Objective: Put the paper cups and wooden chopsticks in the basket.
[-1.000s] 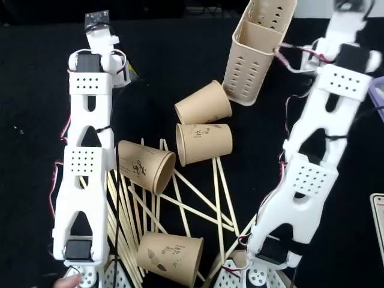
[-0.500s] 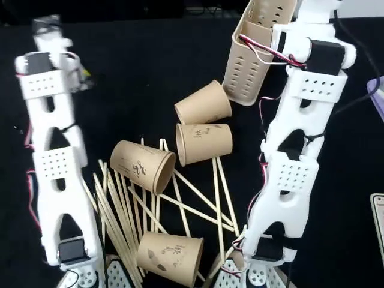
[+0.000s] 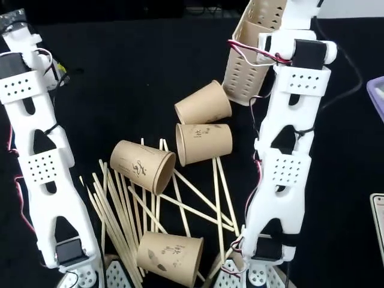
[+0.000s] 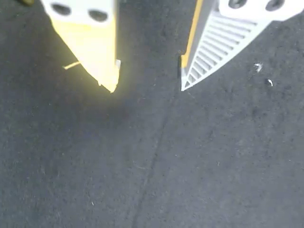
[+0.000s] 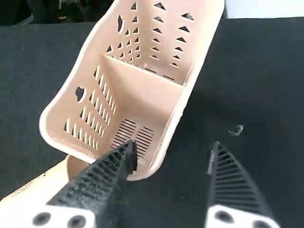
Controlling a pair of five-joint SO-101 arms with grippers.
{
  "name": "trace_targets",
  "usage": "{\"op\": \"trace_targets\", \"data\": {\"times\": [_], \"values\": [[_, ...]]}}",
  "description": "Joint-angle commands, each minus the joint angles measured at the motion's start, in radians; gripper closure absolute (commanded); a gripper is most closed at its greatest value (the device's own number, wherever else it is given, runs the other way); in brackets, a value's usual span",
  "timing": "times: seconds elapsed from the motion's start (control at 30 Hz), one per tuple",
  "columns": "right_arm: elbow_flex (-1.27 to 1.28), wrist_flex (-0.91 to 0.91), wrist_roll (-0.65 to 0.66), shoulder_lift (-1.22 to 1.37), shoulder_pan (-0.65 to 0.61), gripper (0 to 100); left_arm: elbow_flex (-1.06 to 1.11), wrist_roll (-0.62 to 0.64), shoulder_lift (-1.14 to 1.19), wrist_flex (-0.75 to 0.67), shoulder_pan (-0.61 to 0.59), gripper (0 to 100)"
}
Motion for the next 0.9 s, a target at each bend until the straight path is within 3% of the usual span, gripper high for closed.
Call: {"op": "trace_targets", "data": {"times": [0.0, 0.07, 0.13, 0.3, 0.5, 0.73, 0.87], "values": [[-0.024, 0.026, -0.003, 0.013, 0.026, 92.4, -0.018, -0.012, -0.075, 0.005, -0.005, 78], [-0.022, 0.009, -0.003, 0.027, 0.026, 99.1, -0.018, -0.014, -0.075, 0.005, -0.007, 79], [-0.022, -0.005, -0.009, 0.050, 0.028, 95.3, -0.018, -0.014, -0.075, 0.006, -0.012, 79], [-0.025, -0.054, -0.026, 0.093, 0.014, 98.9, -0.018, -0.014, -0.077, 0.006, -0.054, 79], [-0.048, -0.087, -0.241, 0.022, -0.098, 98.8, 0.039, -0.014, -0.080, 0.006, -0.091, 79], [-0.047, -0.166, -0.361, 0.005, -0.262, 98.7, 0.387, -0.014, -0.261, 0.006, -0.077, 79], [-0.047, -0.175, -0.361, 0.010, -0.252, 98.8, 0.596, -0.014, -0.440, 0.003, -0.016, 79]]}}
